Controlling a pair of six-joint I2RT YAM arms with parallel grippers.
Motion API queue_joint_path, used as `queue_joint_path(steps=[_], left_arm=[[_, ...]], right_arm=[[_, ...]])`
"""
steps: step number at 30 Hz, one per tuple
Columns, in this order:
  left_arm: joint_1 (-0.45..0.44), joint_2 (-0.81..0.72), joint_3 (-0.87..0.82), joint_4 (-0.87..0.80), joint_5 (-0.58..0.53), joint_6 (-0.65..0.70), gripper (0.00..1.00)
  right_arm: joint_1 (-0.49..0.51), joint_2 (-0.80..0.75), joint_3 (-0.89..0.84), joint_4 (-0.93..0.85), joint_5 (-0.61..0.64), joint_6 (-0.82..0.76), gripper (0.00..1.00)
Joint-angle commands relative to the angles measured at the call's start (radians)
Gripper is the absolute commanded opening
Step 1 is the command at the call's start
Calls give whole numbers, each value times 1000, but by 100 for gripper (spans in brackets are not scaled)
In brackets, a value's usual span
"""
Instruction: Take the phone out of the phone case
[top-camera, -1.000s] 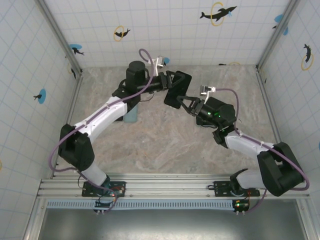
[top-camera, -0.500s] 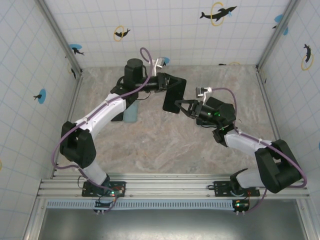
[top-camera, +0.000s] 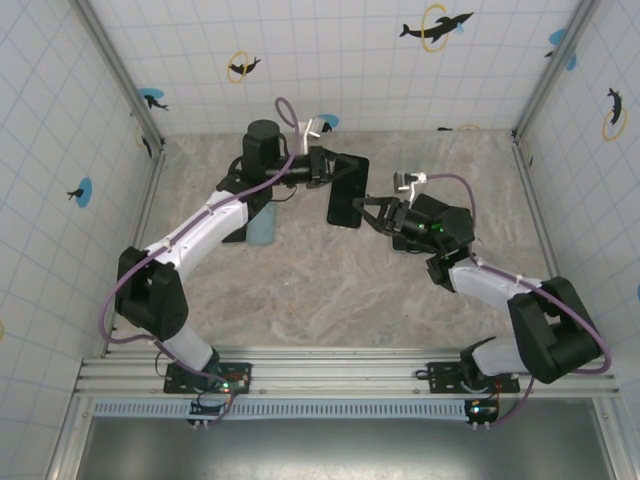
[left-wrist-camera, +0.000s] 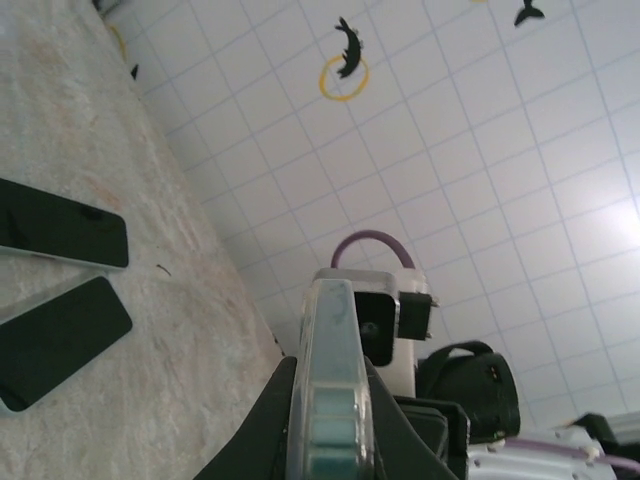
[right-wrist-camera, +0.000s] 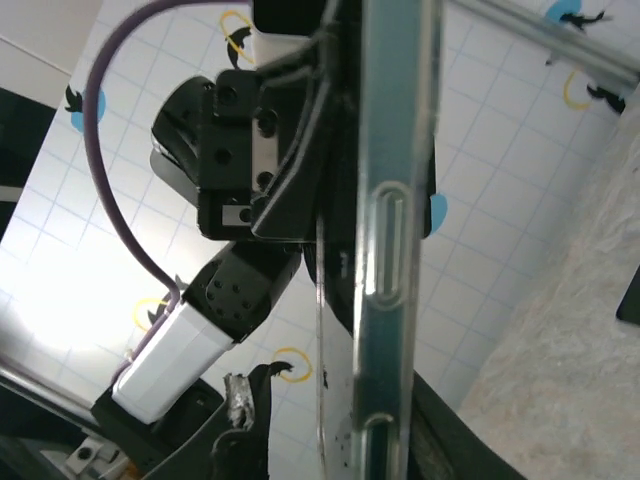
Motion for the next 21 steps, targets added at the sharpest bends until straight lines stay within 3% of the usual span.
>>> queue_joint_path(steps=[1, 5, 9, 15, 21], left_arm=[[9, -37, -30, 162, -126, -109, 0], [6, -70, -118, 333, -322, -242, 0], [-13, -92, -149, 403, -458, -290, 0], [-53, -91, -168, 450, -546, -332, 0], [-83, -88, -176, 469, -597, -347, 0]], right_arm=[[-4, -38, -29, 60, 72, -40, 39], [17, -60, -84, 92, 171, -71, 42], [60, -77, -125, 107, 258, -106, 43], [122, -75, -143, 161, 368, -152, 39], [127, -47, -124, 212, 389, -159, 32]])
